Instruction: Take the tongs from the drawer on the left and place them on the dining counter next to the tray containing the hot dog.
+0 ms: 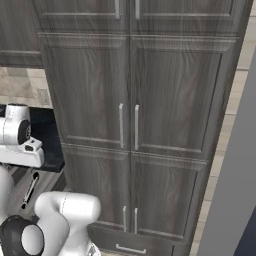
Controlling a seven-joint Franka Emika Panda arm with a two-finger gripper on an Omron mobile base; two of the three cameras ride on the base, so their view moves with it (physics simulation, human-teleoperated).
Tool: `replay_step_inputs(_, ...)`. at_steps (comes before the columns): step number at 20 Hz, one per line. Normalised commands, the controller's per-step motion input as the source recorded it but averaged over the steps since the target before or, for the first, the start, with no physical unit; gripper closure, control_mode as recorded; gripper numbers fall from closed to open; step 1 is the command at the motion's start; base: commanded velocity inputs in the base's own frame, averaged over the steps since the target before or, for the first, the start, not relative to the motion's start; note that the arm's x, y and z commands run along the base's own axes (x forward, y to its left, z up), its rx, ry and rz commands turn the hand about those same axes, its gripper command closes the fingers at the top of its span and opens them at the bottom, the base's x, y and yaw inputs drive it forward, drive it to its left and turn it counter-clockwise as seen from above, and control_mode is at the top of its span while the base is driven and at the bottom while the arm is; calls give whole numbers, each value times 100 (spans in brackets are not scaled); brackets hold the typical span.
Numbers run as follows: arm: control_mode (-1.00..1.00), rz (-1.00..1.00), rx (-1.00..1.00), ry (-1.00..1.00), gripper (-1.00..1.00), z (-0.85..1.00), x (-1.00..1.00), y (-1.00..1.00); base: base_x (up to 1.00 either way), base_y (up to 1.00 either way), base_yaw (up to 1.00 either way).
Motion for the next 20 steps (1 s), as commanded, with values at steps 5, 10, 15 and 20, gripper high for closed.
replay_step_inputs(5,-100,-4,-1,-2,-100,-34,47,42,0,0,0)
replay_step_inputs(10,-100,-3,0,-6,-100,-45,48,47,0,0,0)
replay_step_inputs(15,-100,0,0,-1,-100,-33,11,8,0,0,0)
replay_step_inputs(20,-100,0,0,-13,-100,-43,9,1,0,0,0)
